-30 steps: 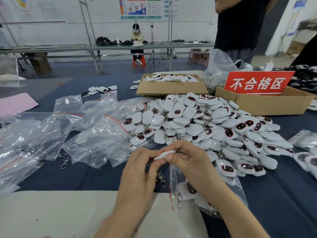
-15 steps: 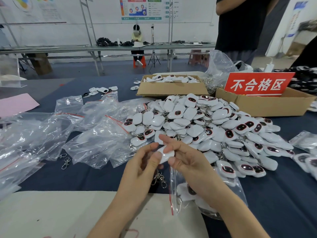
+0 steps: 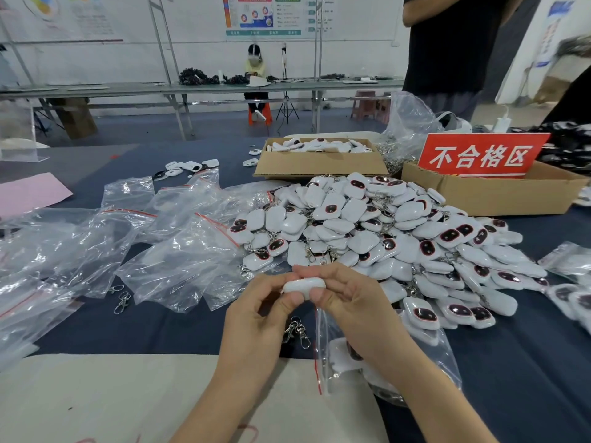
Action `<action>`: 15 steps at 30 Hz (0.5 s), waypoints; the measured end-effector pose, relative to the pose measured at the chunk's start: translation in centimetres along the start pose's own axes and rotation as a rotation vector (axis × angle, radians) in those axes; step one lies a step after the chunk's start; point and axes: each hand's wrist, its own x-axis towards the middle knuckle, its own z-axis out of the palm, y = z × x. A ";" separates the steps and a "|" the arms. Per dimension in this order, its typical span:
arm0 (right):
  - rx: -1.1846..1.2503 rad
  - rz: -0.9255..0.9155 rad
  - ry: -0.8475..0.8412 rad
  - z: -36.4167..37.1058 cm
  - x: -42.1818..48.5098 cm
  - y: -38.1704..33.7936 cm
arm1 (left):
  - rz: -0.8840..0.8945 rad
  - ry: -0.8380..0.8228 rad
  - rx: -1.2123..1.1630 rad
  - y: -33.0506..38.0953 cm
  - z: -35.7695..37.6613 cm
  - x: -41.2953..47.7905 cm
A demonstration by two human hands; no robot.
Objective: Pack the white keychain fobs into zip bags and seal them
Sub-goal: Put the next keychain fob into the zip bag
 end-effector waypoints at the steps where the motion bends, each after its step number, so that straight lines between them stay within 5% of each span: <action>1: 0.011 -0.014 -0.015 -0.1 0.0 0.0 | -0.011 0.000 -0.023 0.0 0.0 0.1; 7: -0.005 -0.090 -0.060 0.1 -0.2 -0.1 | -0.322 -0.021 -0.493 0.4 0.2 0.4; 15: -0.107 -0.108 0.019 0.3 0.2 0.3 | -0.409 -0.114 -0.590 0.5 0.5 0.4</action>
